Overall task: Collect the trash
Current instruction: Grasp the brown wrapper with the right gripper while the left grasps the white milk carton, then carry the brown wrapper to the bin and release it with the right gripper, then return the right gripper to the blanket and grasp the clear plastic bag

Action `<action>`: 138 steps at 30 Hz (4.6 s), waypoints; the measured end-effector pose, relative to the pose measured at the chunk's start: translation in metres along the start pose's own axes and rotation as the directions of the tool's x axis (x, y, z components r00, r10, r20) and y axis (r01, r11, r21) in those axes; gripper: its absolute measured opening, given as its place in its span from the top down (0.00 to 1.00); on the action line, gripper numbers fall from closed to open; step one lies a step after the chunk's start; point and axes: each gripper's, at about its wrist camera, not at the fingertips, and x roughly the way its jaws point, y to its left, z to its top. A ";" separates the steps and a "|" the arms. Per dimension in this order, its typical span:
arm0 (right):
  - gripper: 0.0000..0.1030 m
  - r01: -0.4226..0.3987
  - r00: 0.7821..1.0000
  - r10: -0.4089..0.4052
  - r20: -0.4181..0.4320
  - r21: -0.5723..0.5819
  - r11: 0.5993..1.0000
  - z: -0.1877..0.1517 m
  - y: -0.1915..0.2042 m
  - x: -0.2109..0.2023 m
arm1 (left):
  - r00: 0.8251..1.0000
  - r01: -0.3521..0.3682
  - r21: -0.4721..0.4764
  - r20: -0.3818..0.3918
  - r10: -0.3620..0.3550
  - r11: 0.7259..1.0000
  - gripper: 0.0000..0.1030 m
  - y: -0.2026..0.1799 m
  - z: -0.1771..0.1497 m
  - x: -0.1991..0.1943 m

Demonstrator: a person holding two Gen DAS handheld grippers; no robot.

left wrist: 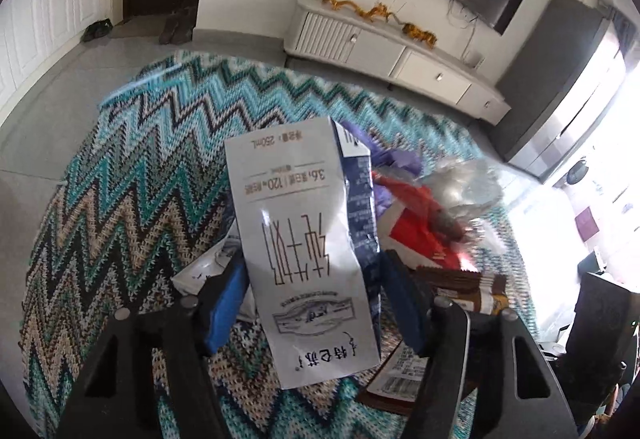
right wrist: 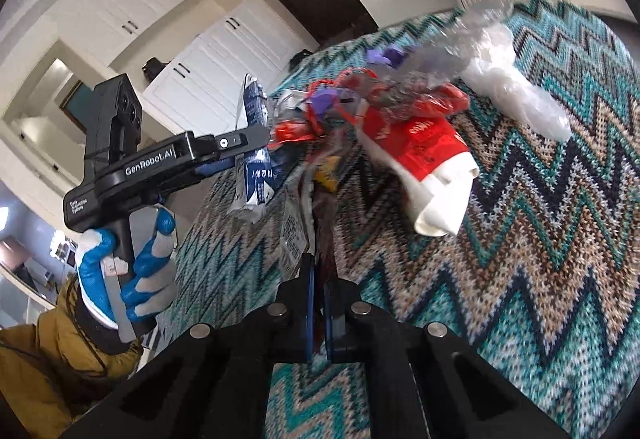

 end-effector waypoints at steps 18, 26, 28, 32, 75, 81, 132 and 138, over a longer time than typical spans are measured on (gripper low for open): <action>0.97 0.135 0.957 -0.118 0.265 -0.050 0.990 -0.046 0.039 -0.138 | 0.974 0.094 0.089 0.196 -0.110 0.992 0.38 -0.030 -0.009 -0.128; 0.97 0.256 0.864 -0.246 0.439 0.035 0.966 -0.066 0.020 -0.232 | 0.965 0.190 0.217 0.138 -0.223 0.957 0.38 -0.113 -0.006 -0.126; 0.97 0.302 0.831 -0.303 0.466 0.079 0.950 -0.079 0.007 -0.256 | 0.961 0.221 0.258 0.104 -0.255 0.941 0.38 -0.145 -0.006 -0.117; 0.97 0.362 0.761 -0.416 0.498 0.206 0.909 -0.108 -0.029 -0.299 | 0.949 0.293 0.335 0.013 -0.315 0.895 0.38 -0.216 -0.011 -0.090; 0.64 0.419 0.614 -0.776 0.143 0.775 0.474 -0.217 -0.308 -0.323 | 0.806 0.531 0.426 -0.520 -0.282 0.732 0.28 -0.551 -0.134 0.204; 0.59 0.453 0.596 -0.789 0.152 0.747 0.486 -0.213 -0.279 -0.327 | 0.823 0.534 0.445 -0.469 -0.320 0.719 0.28 -0.530 -0.127 0.174; 0.48 0.565 0.683 -0.643 0.346 0.308 0.765 -0.073 0.016 -0.225 | 0.980 0.196 0.349 -0.042 -0.194 0.916 0.28 -0.080 -0.060 -0.040; 0.48 0.547 0.735 -0.595 0.324 0.235 0.804 -0.050 0.031 -0.191 | 0.991 0.124 0.300 0.001 -0.131 0.946 0.28 -0.029 -0.049 -0.046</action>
